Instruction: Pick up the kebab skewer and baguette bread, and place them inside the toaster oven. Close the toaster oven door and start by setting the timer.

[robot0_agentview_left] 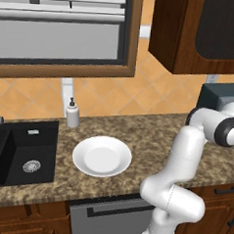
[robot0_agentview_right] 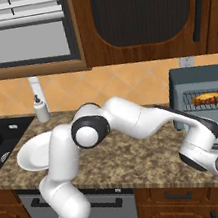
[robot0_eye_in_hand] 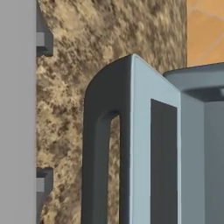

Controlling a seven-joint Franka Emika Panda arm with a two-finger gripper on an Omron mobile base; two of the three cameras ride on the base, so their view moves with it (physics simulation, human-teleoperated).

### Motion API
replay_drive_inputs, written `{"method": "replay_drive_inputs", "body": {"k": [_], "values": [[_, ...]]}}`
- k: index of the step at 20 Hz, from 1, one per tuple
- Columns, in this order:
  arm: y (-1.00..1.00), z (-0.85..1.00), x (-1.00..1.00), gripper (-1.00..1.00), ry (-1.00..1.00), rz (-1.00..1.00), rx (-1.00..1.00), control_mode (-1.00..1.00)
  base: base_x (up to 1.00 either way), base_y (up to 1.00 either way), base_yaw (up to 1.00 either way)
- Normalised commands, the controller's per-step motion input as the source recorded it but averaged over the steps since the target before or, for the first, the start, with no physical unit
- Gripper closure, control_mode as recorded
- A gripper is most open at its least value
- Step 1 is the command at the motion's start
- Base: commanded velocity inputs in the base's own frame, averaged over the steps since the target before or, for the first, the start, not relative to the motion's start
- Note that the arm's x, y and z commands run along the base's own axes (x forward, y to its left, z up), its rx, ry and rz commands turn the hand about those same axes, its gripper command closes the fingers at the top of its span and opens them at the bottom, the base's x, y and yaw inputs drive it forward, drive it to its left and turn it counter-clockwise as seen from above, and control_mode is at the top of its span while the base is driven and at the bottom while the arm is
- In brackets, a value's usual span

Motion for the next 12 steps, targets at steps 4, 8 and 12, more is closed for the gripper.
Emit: {"method": "replay_drive_inputs", "body": {"k": [4, 8, 12], "values": [[0.00, -0.07, 0.13, -1.00, 0.00, -0.07, 0.00, -1.00, 0.00, 0.00, 0.00], [0.00, 0.00, 0.34, -1.00, 0.00, -0.01, 0.00, -1.00, 0.00, 0.00, 0.00], [0.00, -0.06, 0.26, -1.00, 0.00, 0.00, 0.00, -1.00, 0.00, 0.00, 0.00]]}}
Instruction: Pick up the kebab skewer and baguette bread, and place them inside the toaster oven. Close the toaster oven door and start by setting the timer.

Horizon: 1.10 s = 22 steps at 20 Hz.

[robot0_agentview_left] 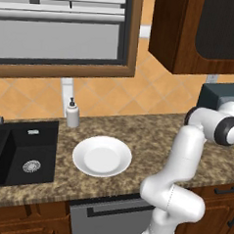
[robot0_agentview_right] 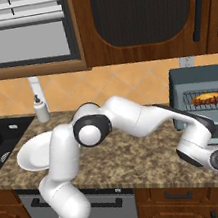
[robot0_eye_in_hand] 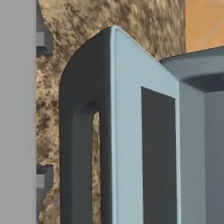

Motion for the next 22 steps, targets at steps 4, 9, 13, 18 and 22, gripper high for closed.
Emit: {"method": "replay_drive_inputs", "body": {"k": [4, 9, 13, 18, 22], "values": [[0.00, -0.26, 0.00, -1.00, 0.00, 0.00, 0.00, -1.00, 0.00, 0.00, 0.00], [0.00, -0.08, 0.11, -1.00, 0.00, 0.00, 0.00, -1.00, 0.00, 0.00, 0.00], [0.00, 0.00, 0.31, -1.00, 0.00, 0.00, 0.00, -1.00, 0.00, 0.00, 0.00], [0.00, 0.03, 0.15, -1.00, -0.01, 0.00, 0.00, -1.00, 0.00, 0.00, 0.00], [0.00, 0.39, 0.00, -1.00, -0.07, 0.00, 0.00, -1.00, 0.00, 0.00, 0.00]]}}
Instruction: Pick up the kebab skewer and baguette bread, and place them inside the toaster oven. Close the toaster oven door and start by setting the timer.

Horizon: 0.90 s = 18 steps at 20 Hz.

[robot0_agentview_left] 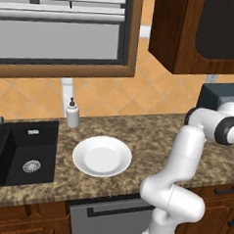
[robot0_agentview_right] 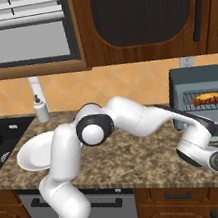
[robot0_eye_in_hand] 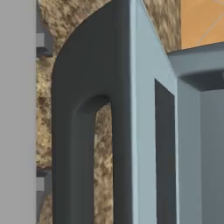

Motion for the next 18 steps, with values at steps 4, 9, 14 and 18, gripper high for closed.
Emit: {"method": "replay_drive_inputs", "body": {"k": [4, 9, 14, 18], "values": [[0.00, 0.52, 0.00, -1.00, -0.06, 0.00, 0.00, -1.00, 0.00, 0.00, 0.00], [0.00, 0.30, 0.13, -1.00, -0.01, 0.00, 0.00, -1.00, 0.00, 0.00, 0.00], [0.00, 0.00, 0.31, -1.00, 0.00, 0.00, 0.00, -1.00, 0.00, 0.00, 0.00], [0.00, 0.15, 0.34, -1.00, 0.00, 0.00, 0.00, -1.00, 0.00, 0.00, 0.00]]}}
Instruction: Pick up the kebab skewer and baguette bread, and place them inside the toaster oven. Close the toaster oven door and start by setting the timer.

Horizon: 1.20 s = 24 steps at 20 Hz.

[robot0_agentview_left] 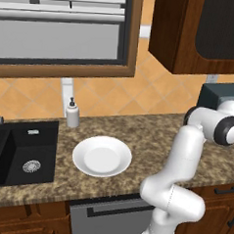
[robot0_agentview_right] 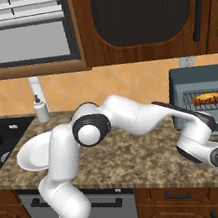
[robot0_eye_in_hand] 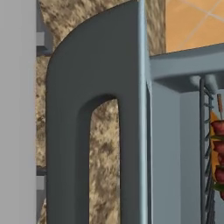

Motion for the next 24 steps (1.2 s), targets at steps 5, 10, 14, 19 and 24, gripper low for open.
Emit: {"method": "replay_drive_inputs", "body": {"k": [5, 10, 14, 19, 24], "values": [[-0.05, 0.38, 0.32, -1.00, -0.01, 0.00, 0.01, -1.00, 0.00, 0.00, 0.00], [-0.11, 0.46, 0.29, -1.00, -0.01, -0.01, 0.02, -1.00, 0.00, 0.00, 0.00], [-0.14, 0.43, 0.33, -1.00, 0.00, -0.02, 0.04, -1.00, 0.00, 0.00, 0.00], [-0.10, 0.37, 0.41, -1.00, 0.00, -0.02, 0.04, -1.00, 0.00, 0.00, 0.00], [-0.09, 0.26, 0.42, -1.00, 0.00, -0.02, 0.04, -1.00, 0.00, 0.00, 0.00]]}}
